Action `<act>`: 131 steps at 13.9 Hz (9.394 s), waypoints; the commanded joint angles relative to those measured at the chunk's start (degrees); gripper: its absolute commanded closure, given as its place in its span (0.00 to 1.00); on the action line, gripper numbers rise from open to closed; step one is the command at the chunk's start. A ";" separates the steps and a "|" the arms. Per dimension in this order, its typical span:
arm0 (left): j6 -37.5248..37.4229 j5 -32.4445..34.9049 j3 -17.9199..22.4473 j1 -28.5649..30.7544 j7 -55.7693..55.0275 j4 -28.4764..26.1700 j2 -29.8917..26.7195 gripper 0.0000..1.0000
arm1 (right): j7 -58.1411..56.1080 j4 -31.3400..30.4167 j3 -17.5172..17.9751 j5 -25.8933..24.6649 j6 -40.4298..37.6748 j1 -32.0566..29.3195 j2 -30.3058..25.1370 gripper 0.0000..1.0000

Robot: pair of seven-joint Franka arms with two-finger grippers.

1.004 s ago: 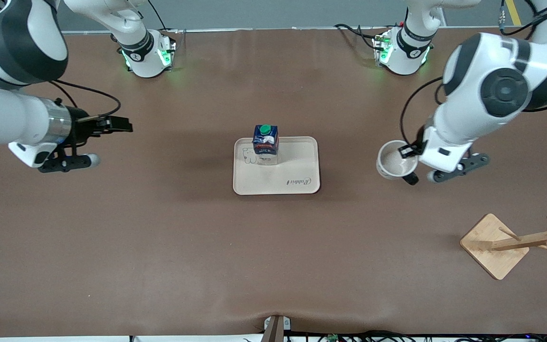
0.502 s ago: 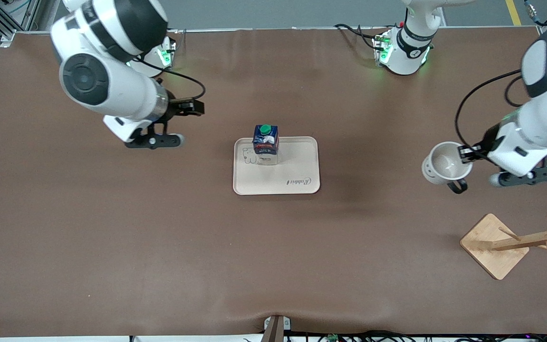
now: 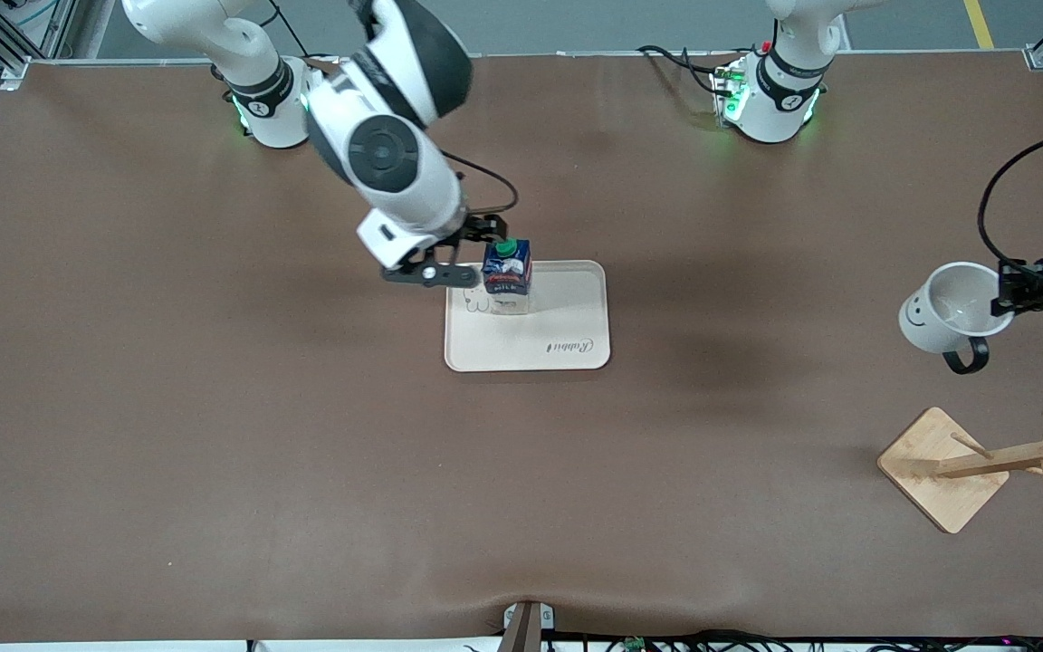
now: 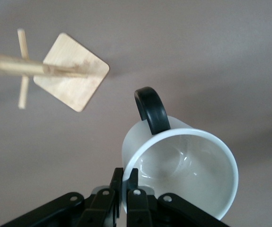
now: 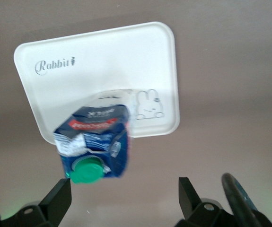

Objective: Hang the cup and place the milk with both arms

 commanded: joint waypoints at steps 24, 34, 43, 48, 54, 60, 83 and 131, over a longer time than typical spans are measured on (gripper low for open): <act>7.06 0.88 2.64 3.99 20.38 9.77 9.97 1.00 | 23.79 -0.30 -0.98 -6.10 13.98 5.94 7.20 1.00; 9.79 0.88 4.57 3.99 23.10 11.26 12.25 1.00 | 27.41 11.21 -1.16 -5.84 -7.01 -0.29 4.91 1.00; 10.76 0.53 5.28 3.99 24.07 11.09 13.13 0.00 | 20.41 10.08 -1.25 -6.63 -14.32 -14.52 -1.23 1.00; 6.38 0.27 4.49 3.03 19.36 11.09 11.55 0.00 | 0.91 4.20 -1.42 -11.71 -18.72 -26.56 -6.15 1.00; -7.50 0.18 -1.92 1.00 -13.84 10.30 6.63 0.00 | -21.87 -3.45 -1.42 -17.53 -15.57 -38.08 -7.48 1.00; -14.54 0.70 -7.64 1.00 -28.03 9.33 3.82 0.00 | -33.40 -18.90 -1.42 -20.34 1.65 -44.50 -12.84 1.00; -8.58 0.35 -11.51 1.35 -31.12 -7.10 -7.70 0.00 | -35.70 -27.54 -1.34 -20.17 8.53 -49.61 -13.20 0.04; -8.58 -1.76 3.07 -11.12 -32.53 -3.76 -11.29 0.00 | -54.06 3.83 -0.19 -17.36 -22.41 -46.36 -23.04 0.00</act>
